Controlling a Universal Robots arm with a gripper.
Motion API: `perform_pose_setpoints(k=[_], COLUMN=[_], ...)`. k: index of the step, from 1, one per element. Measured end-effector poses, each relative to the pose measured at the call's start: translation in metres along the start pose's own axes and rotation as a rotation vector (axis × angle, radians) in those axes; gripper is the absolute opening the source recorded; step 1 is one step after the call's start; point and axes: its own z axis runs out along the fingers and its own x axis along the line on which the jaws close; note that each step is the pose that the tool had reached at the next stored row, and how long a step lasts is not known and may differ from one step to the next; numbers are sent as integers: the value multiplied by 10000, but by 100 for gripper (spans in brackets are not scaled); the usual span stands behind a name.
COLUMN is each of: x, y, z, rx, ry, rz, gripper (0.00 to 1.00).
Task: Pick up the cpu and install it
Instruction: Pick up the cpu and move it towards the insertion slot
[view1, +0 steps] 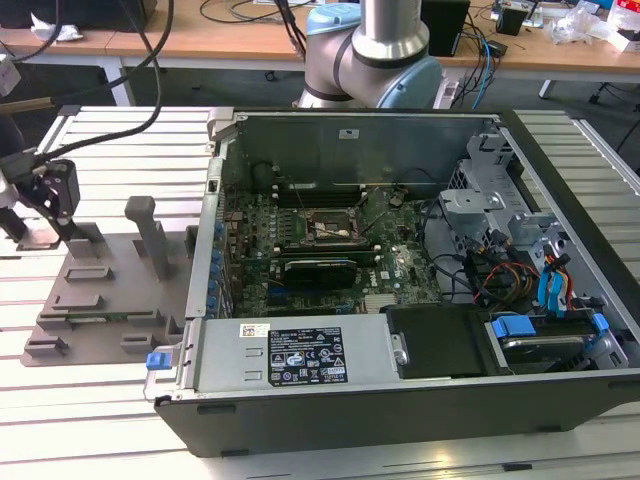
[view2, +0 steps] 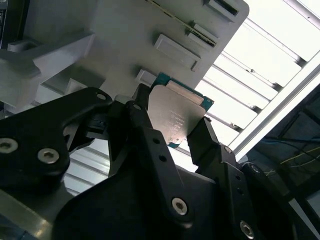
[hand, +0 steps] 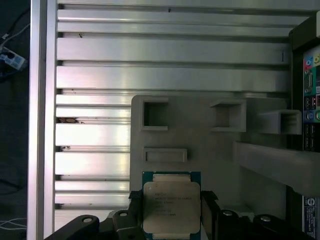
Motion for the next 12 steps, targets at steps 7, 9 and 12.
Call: perform_pose_setpoints(k=[7, 9, 12], x=[-5, -6, -9], y=[3, 4, 5], z=[-169, -224, -323], rx=[0, 0, 0], ry=[0, 0, -1], rz=[0, 0, 0], gripper=[55, 55, 55])
